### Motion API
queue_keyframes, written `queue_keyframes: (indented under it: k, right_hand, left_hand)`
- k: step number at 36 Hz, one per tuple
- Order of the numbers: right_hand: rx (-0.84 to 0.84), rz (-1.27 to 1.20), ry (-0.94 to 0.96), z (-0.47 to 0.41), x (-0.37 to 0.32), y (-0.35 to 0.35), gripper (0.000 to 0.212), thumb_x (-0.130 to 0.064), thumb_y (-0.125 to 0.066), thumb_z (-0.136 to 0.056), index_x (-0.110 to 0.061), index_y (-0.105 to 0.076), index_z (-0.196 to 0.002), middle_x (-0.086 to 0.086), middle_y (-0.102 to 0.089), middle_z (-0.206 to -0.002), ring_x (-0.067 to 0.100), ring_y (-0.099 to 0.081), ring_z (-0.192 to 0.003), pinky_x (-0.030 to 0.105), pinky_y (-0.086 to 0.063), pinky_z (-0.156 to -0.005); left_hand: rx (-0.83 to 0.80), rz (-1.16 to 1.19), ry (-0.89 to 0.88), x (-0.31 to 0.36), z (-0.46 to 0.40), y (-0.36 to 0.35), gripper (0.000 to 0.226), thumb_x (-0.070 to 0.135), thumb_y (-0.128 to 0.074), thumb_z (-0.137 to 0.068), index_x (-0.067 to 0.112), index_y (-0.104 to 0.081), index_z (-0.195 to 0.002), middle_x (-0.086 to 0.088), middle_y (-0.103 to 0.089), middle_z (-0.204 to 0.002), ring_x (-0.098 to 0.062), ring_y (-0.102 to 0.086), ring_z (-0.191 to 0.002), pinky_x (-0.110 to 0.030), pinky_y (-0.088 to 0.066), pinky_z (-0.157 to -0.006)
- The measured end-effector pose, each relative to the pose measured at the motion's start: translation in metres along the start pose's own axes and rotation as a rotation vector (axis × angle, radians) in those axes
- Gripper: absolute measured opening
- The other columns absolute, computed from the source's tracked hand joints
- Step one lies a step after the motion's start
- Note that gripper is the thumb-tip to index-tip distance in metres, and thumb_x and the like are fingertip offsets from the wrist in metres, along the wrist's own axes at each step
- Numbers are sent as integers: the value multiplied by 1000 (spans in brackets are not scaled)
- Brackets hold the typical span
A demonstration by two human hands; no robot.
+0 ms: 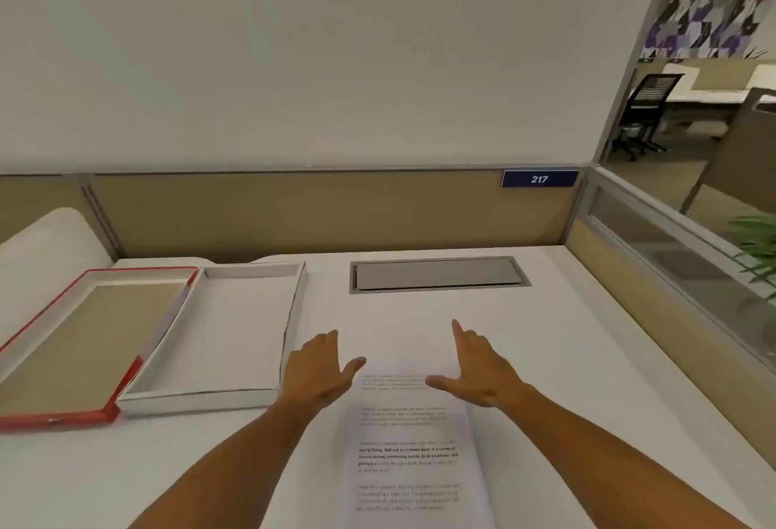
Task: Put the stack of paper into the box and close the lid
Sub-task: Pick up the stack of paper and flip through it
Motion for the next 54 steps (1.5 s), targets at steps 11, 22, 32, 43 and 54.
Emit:
queue_keyframes:
  k: [11,22,32,43,54]
  right_hand:
    - [-161,-196,-173,32,24,-60,112,-76,-69,-69,-15,-26,-151,11,-45,-144,29,-46,-133,46,-47,-107]
    - [-211,-484,-389,51,37,-95,82,-53,-78,-75,-6,-49,-136,14,-53,-138,28,-60,-120,38,-54,-100]
    - [-193,-452,-496,57,33,-104,78,-34,-85,-70,-3,-46,-130,16,-46,-131,30,-58,-116,39,-55,-98]
    - [-214,-452,-524,49,39,-109,84,-34,-86,-72,-4,-41,-136,18,-42,-138,30,-51,-125,40,-50,-105]
    - [-202,-461,-531,51,40,-109,81,-33,-85,-71,-5,-41,-133,17,-42,-134,30,-53,-120,37,-53,-98]
  left_hand:
    - [-166,203,146,-8,39,-62,88,72,-43,-87,15,-27,-151,-6,-42,-154,-26,-44,-139,-43,-40,-109]
    - [-179,477,344,-5,66,-81,64,46,-61,-92,0,-46,-134,-16,-60,-131,-32,-57,-121,-38,-47,-98]
    - [-251,742,670,1,78,-102,52,44,-63,-85,-1,-62,-112,-21,-62,-116,-35,-62,-106,-47,-55,-93]
    - [-343,1035,768,0,64,-111,29,16,-70,-84,-3,-64,-106,-15,-67,-95,-36,-66,-92,-44,-56,-86]
    - [-490,1053,748,10,60,-109,38,16,-67,-89,-2,-56,-120,-23,-65,-116,-40,-65,-104,-52,-57,-88]
Point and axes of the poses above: each hand's wrist, its own z-axis away from the middle knuckle, its own y-axis out of the back of the hand, x = y × z, the point moved 10 cm from there along -z, towards the middle knuckle
